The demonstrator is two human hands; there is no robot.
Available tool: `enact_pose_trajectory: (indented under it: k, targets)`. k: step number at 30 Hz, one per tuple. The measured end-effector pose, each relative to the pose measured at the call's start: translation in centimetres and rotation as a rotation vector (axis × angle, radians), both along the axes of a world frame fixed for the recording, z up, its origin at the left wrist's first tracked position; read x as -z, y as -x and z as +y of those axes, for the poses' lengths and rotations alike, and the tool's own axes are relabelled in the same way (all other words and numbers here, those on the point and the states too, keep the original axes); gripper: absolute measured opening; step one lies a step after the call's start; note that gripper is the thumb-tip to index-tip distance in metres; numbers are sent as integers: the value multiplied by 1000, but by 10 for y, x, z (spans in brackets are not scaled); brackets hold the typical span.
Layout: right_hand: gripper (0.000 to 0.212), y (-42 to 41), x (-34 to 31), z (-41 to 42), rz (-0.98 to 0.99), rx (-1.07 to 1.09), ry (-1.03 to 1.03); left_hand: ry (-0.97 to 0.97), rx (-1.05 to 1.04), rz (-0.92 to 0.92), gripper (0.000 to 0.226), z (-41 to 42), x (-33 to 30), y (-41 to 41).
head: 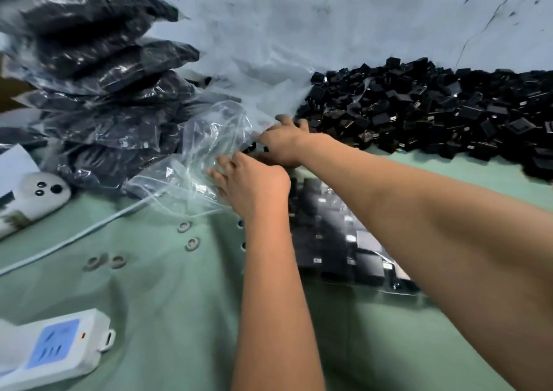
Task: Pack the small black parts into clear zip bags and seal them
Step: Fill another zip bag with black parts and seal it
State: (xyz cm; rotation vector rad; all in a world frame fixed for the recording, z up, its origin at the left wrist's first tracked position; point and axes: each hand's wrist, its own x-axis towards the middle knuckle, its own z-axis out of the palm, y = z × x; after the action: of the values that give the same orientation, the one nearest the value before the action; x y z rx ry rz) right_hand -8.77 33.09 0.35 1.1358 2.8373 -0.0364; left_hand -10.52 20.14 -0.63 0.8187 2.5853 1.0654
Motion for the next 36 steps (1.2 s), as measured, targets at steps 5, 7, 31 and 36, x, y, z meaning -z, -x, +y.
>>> enact_pose_trajectory:
  k: [5,7,31,36]
  targets:
    - [63,39,11,3,-64,41,70,-11,26,-23,58,3,2,1]
    - [63,28,17,9,-79,49,45,12,38,-29,59,4,3,0]
    - [26,-185,-19,10,677,208,-118,-168,132,30,34,12,0,-35]
    - [44,-241,-30,-30,1380,496,125,-313,410,61,29,27,-3,-64]
